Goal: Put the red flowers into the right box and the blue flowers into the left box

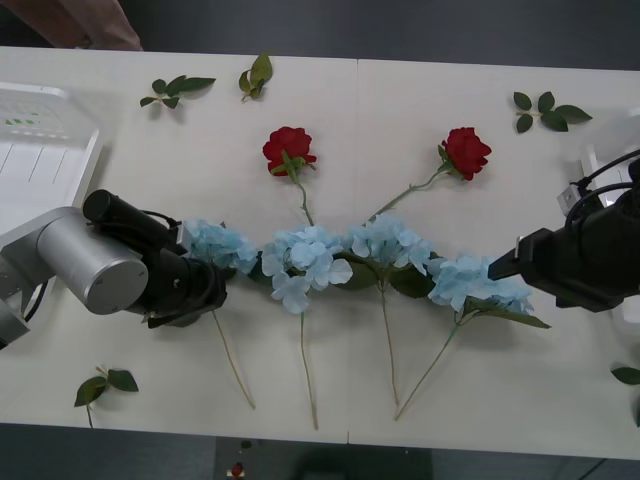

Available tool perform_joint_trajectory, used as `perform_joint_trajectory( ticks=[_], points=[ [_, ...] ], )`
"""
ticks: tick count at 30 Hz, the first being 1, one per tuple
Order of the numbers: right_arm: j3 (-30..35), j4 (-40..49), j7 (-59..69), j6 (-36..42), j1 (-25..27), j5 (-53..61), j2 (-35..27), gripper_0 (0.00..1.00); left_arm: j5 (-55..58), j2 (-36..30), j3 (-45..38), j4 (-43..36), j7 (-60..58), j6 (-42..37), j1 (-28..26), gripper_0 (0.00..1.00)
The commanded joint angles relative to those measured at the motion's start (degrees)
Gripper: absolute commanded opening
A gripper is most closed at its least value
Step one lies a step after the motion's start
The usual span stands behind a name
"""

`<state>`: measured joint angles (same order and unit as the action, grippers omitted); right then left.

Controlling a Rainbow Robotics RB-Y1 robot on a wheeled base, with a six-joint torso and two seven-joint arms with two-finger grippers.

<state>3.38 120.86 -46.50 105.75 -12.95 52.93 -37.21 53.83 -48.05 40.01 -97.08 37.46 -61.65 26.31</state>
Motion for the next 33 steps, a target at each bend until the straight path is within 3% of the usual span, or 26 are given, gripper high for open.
perform_joint_trajectory(
  ticks=[1,9,17,24,33],
  points=[
    [-1.89,6.32,8.53,0.15,1.78,-1.6,1.61,1.0,0.04,-6.44,-3.71,-6.28,0.95,-1.19,1.73,0.0],
    [-10.33,11.24,18.55,0.15,3.72,-6.87,2.58,1.0,-1.28,-14.09,-16.54,-15.86,1.91,-9.63,1.73,0.0],
    [-20.44,9.66,25.41,-2.75,3.72,-15.14,3.1,1.0,-8.39,-18.13,-27.88,-14.9,6.57,-16.05,1.81,0.0],
    [-28.35,3.94,25.41,-9.87,3.37,-23.31,3.46,1.0,-10.59,-20.77,-28.58,-1.98,18.26,-12.35,4.28,0.0],
    [-29.84,-4.58,23.83,-14.79,2.05,-26.91,6.18,1.0,-10.33,-20.5,-28.67,17.8,30.65,-2.07,8.32,0.0]
  ],
)
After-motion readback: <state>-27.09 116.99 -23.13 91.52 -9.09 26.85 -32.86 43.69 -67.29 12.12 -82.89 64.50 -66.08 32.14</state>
